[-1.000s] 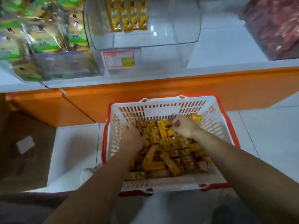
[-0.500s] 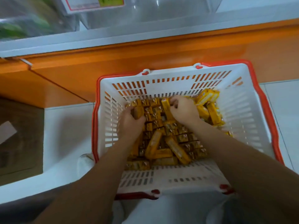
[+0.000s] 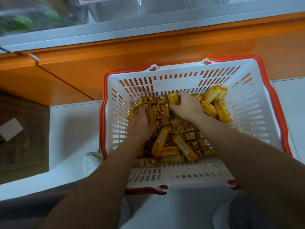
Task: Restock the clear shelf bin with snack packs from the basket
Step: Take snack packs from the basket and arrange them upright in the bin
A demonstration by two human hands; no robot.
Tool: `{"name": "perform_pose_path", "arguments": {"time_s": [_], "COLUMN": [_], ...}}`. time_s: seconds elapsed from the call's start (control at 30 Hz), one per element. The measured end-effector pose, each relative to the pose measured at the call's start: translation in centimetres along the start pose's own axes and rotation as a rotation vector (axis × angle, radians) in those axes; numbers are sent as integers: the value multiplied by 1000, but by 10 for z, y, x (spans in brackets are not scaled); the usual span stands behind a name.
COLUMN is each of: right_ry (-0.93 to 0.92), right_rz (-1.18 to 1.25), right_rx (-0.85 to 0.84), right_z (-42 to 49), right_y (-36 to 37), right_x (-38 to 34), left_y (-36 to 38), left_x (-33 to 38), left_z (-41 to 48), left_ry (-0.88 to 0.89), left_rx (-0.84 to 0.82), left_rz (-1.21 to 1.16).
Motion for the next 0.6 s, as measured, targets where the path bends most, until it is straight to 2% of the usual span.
{"name": "perform_pose_path", "arguments": {"time_s": [0.07, 0.13, 0.2, 0.3, 0.43, 0.6], "right_ry": [-46, -126, -185, -196, -167, -105], "right_rz": [172, 181, 40, -298, -416, -300], "right_rx": [1, -68, -199, -319, -278, -271], "right_z": [-3, -12, -20, -28, -33, -37], "right_y": [-15, -22, -8, 16, 23, 20], "right_x": [1, 0, 3, 13, 16, 19], "left_y": [0, 3, 6, 14, 19, 5], "left_x": [3, 8, 11, 8, 1, 29], "left_z": [2, 5, 7, 11, 15, 10], "left_ry": [40, 71, 97, 88, 35, 100], "left_rx": [18, 16, 24, 1, -40, 35], "left_rz": [-24, -40, -26, -13, -32, -149]}}
Point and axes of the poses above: each hand's wrist, its own z-axis towards the middle knuckle, its own y-axis out of the palm, x = y × z, the point moved 8 cm from there along z, towards the middle knuckle, and after that the axes turned 11 degrees about -z, right-handed, at the moved point
